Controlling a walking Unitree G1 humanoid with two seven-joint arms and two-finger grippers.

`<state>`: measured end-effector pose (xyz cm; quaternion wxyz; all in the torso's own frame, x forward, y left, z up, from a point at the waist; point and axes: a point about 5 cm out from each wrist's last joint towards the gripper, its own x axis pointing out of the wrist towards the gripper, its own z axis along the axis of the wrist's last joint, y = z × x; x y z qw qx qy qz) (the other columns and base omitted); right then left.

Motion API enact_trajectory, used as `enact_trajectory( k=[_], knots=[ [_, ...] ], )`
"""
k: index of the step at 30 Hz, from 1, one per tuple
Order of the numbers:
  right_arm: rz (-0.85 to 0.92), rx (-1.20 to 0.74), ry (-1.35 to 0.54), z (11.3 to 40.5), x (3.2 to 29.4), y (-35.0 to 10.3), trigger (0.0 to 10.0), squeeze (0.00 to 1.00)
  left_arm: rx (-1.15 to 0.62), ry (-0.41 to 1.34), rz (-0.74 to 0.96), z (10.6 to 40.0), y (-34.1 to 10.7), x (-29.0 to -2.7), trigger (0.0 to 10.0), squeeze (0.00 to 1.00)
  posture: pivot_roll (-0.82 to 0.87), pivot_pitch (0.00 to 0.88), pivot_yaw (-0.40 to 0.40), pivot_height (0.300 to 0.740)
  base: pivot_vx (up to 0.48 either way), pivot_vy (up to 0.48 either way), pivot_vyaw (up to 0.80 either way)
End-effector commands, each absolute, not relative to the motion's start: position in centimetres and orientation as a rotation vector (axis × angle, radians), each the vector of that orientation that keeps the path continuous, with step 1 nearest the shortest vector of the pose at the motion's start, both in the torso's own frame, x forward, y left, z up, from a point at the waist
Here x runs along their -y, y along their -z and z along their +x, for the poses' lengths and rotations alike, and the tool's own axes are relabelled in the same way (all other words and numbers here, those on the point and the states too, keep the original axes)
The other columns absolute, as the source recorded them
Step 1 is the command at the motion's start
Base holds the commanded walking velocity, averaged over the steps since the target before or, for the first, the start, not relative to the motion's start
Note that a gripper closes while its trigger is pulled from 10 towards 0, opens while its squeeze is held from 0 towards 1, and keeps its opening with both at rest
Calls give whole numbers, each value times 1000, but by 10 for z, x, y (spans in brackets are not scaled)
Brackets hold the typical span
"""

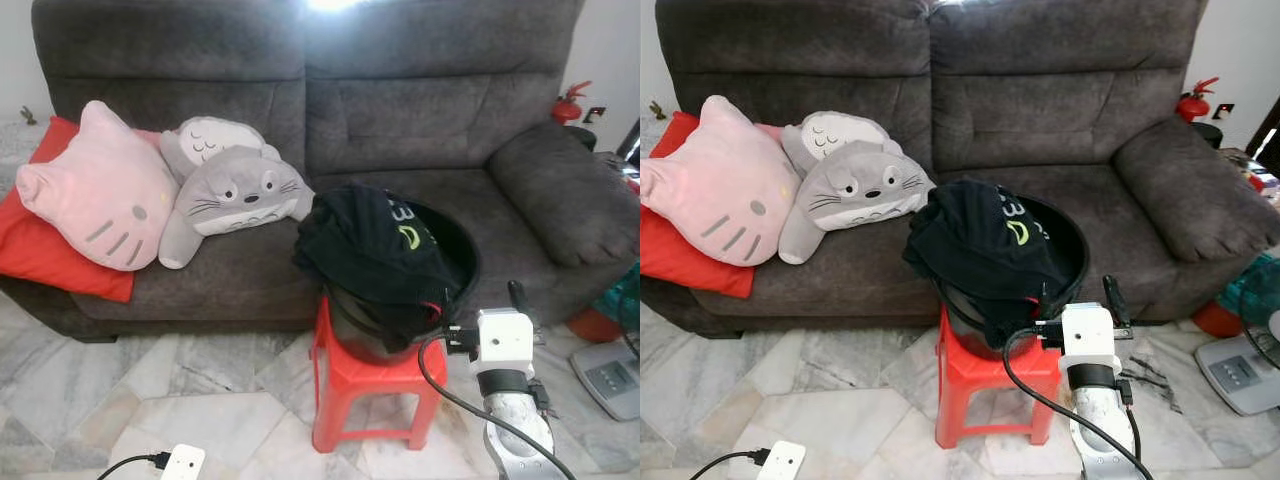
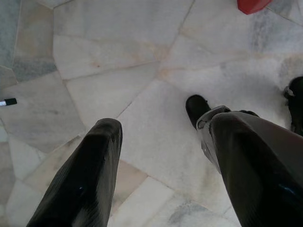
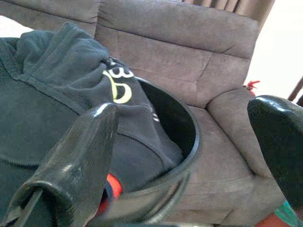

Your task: Hang hanger

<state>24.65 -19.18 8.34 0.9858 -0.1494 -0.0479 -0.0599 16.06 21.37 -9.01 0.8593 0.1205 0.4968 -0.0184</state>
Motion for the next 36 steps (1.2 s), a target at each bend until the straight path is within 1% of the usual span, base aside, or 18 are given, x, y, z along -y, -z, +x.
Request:
enact_trajectory(
  k=[1,3,11,15,20,22,24,25,28,30,36],
  knots=[
    [-295,104,119,247,192,-87,10000,0,-1048,41,257,161,90,-214,10000,0,-163,0,1,727,277,0,0],
    [-295,104,118,247,192,-88,10000,0,-1046,40,257,161,90,-214,10000,0,-163,0,1,727,270,0,0],
    [-325,118,144,243,196,-92,10000,0,-1035,38,264,163,89,-214,10000,0,-167,0,0,727,0,0,0],
    [-401,111,144,239,197,-93,10000,0,-1035,42,266,164,89,-213,10000,0,-174,0,1,727,0,0,0],
    [-509,34,129,233,197,-85,10000,0,-1034,41,264,164,89,-213,10000,0,-173,0,1,727,0,0,0],
    [-584,-11,155,231,201,-82,10000,0,-1034,39,264,164,89,-213,10000,0,-172,0,0,727,0,0,0],
    [-616,-60,194,229,206,-81,10000,0,-1034,37,264,164,89,-214,10000,0,-174,0,0,727,0,0,0],
    [-655,-108,217,226,210,-79,10000,0,-1035,36,264,164,89,-214,10000,0,-176,0,1,727,0,0,0],
    [-723,-127,202,224,212,-79,10000,0,-1036,36,264,164,89,-214,10000,0,-176,0,1,727,0,0,0],
    [-733,-151,198,222,213,-78,10000,0,-1036,38,264,164,88,-215,10000,0,-180,0,2,727,0,0,0],
    [-702,-146,188,221,211,-78,10000,0,-1036,40,265,165,88,-215,10000,0,-179,0,3,727,0,0,0]
  ],
)
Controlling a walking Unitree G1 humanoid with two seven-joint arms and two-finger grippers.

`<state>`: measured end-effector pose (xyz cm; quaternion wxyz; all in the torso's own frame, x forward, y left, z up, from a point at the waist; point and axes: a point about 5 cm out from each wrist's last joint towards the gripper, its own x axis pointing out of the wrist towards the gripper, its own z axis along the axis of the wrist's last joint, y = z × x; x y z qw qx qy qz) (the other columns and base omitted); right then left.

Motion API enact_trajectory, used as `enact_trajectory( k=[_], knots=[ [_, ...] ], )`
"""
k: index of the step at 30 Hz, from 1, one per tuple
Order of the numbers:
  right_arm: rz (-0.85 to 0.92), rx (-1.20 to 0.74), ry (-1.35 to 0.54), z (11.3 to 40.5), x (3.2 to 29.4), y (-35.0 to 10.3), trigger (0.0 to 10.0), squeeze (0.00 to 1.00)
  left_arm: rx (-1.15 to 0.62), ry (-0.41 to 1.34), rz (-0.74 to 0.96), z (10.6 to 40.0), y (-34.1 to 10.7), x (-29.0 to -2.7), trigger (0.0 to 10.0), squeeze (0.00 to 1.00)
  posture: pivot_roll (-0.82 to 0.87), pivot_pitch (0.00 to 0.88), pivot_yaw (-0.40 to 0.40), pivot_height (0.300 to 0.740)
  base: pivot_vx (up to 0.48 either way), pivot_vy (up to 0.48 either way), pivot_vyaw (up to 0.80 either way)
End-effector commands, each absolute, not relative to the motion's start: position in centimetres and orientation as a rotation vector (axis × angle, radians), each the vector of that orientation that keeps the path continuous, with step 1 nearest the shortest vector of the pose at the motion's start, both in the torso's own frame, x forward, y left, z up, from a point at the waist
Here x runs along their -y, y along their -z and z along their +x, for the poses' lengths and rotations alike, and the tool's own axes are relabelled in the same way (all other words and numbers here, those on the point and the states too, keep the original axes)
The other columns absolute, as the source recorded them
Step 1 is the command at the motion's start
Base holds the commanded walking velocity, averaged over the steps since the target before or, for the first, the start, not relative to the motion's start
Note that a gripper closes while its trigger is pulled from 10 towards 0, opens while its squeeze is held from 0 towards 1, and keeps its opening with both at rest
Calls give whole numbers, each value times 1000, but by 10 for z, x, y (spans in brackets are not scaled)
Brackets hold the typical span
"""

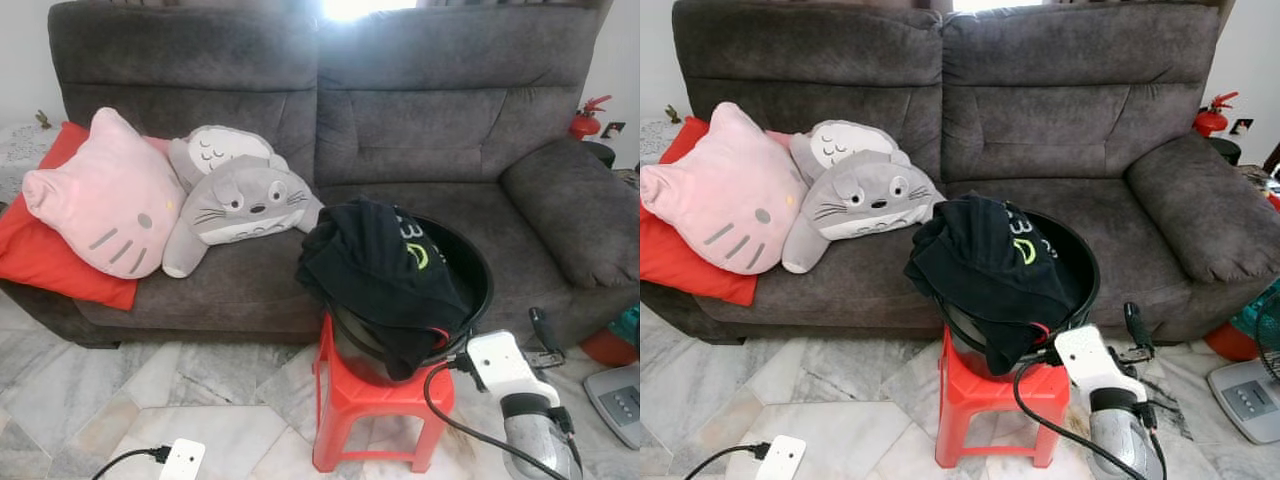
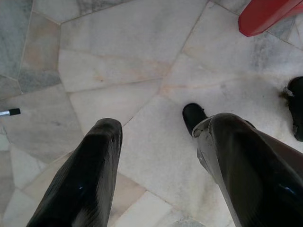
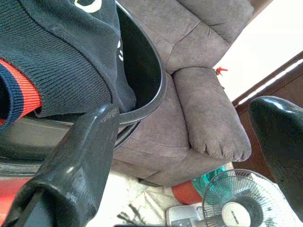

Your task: Hang hanger

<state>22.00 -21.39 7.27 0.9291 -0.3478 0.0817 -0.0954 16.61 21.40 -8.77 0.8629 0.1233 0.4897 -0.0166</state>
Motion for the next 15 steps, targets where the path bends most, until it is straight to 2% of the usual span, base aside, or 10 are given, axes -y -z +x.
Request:
enact_trajectory(
  k=[1,8,15],
  knots=[
    [-706,-139,173,221,209,-79,10000,0,-1035,39,265,165,88,-215,10000,0,-177,0,2,727,0,0,0],
    [-697,-96,80,219,188,-88,10000,0,-1035,36,263,165,88,-215,10000,0,-175,0,1,727,0,0,0],
    [-688,-97,15,216,180,-88,10000,0,-1036,37,262,165,88,-215,10000,0,-177,0,0,727,0,0,0]
  ],
)
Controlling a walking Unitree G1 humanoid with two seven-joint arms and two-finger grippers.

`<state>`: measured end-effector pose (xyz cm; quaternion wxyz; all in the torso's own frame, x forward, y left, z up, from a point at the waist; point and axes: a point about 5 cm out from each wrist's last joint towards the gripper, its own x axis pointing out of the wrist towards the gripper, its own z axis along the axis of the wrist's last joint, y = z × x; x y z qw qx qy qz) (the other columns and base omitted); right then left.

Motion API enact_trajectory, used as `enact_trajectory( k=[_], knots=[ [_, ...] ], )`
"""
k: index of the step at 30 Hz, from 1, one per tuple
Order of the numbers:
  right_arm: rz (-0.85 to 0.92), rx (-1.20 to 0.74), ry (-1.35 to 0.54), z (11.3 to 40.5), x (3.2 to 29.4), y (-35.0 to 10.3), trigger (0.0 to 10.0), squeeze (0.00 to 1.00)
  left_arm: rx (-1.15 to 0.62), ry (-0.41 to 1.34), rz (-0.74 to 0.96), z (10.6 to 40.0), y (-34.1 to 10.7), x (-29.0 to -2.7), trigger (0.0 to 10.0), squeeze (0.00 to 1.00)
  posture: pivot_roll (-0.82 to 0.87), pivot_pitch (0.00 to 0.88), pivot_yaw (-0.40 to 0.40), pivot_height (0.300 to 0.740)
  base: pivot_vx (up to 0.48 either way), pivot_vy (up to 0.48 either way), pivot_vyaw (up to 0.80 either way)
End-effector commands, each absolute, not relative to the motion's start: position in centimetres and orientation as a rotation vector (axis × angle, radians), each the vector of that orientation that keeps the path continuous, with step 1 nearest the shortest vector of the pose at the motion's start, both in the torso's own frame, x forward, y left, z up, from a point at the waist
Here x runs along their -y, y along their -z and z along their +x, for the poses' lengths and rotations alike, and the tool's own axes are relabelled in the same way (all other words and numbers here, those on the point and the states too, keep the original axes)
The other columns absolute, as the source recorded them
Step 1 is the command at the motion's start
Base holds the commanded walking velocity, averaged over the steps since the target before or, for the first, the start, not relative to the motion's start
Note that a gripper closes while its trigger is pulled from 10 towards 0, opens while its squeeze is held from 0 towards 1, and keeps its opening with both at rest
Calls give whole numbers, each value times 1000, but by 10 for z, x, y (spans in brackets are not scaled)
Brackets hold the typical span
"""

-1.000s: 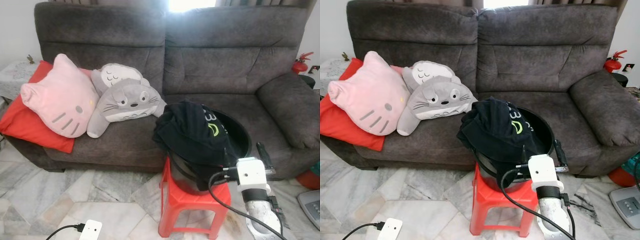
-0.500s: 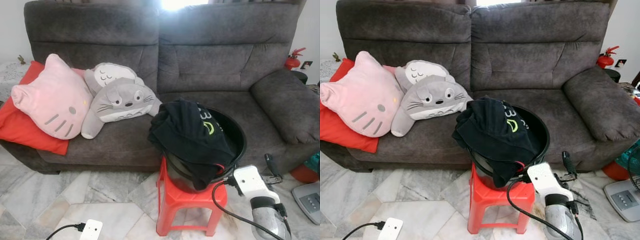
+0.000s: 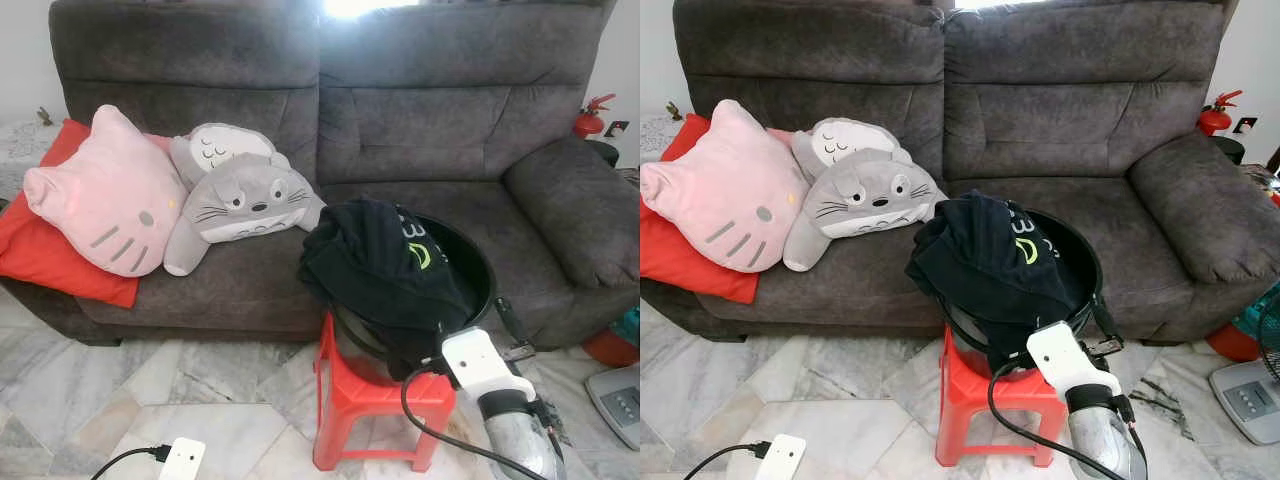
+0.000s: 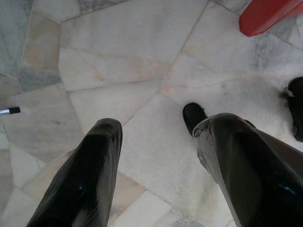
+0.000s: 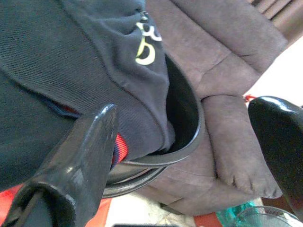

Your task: Hang hanger

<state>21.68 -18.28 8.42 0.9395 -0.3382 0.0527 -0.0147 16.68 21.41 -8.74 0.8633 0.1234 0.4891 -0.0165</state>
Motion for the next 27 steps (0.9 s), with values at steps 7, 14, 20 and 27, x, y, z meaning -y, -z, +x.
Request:
enact_trajectory(
  k=[7,14,20,27],
  knots=[
    [-707,-97,67,213,187,-93,10000,0,-1035,36,263,165,88,-215,10000,0,-177,0,-2,727,0,0,0],
    [-688,-94,115,203,192,-101,10000,0,-1033,37,264,165,88,-216,10000,0,-179,0,-3,727,0,0,0],
    [-678,-150,111,198,194,-92,10000,0,-1035,42,266,166,88,-215,10000,0,-180,0,-3,727,0,0,0],
    [-665,-183,123,201,195,-87,10000,0,-1037,42,267,165,88,-215,10000,0,-177,0,-4,727,0,0,0]
  ],
)
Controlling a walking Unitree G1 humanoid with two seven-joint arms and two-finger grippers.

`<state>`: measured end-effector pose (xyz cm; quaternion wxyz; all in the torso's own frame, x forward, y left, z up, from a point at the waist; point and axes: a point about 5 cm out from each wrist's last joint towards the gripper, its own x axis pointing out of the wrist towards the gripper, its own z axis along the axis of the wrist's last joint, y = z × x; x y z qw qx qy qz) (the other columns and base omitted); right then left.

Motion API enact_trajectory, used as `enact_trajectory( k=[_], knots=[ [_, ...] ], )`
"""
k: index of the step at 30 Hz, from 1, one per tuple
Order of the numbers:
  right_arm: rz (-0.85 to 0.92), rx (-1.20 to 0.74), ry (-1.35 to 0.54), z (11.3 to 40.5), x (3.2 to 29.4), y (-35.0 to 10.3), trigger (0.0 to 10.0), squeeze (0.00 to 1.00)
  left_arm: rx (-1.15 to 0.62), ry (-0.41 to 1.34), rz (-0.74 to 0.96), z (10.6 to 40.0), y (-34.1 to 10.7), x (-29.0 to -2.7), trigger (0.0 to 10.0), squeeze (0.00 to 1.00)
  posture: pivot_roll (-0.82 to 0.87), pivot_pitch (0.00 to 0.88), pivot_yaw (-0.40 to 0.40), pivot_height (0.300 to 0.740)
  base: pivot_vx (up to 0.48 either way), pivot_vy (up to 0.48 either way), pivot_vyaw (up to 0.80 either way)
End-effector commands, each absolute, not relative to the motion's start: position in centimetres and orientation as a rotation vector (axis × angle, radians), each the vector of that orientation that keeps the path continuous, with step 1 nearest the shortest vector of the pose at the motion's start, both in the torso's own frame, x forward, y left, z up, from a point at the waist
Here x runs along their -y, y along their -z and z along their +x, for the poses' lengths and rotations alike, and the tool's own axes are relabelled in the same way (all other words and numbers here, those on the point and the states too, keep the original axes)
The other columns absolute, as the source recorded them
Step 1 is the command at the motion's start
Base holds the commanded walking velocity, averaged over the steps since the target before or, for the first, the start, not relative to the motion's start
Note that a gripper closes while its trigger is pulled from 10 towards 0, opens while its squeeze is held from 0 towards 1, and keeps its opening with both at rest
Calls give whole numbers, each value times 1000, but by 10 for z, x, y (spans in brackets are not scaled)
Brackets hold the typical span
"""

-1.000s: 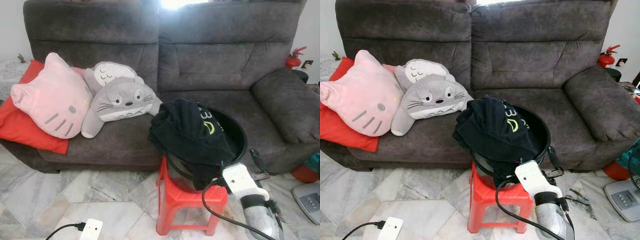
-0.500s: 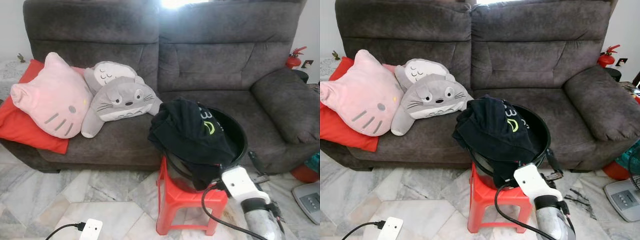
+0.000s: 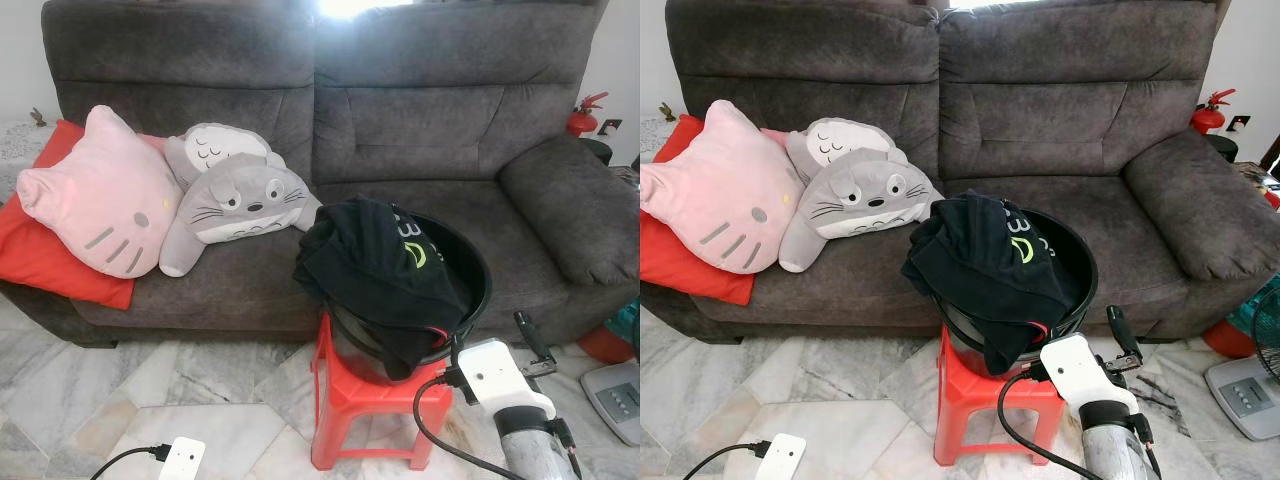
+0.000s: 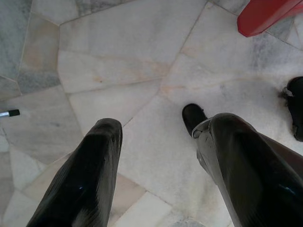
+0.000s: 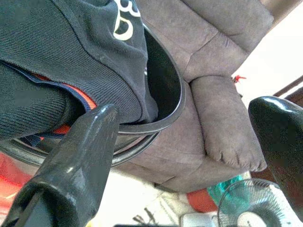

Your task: Hang hanger

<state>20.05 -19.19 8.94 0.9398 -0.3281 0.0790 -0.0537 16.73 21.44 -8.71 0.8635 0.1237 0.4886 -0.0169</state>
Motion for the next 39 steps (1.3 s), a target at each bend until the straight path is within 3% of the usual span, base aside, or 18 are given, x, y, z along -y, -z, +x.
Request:
enact_trajectory(
  k=[1,39],
  knots=[
    [-657,-197,132,201,196,-85,10000,0,-1037,42,267,165,88,-215,10000,0,-177,0,-4,727,0,0,0],
    [-624,-236,73,217,194,-72,10000,0,-1037,48,275,166,88,-213,10000,0,-174,0,-1,727,0,0,0]
  ],
)
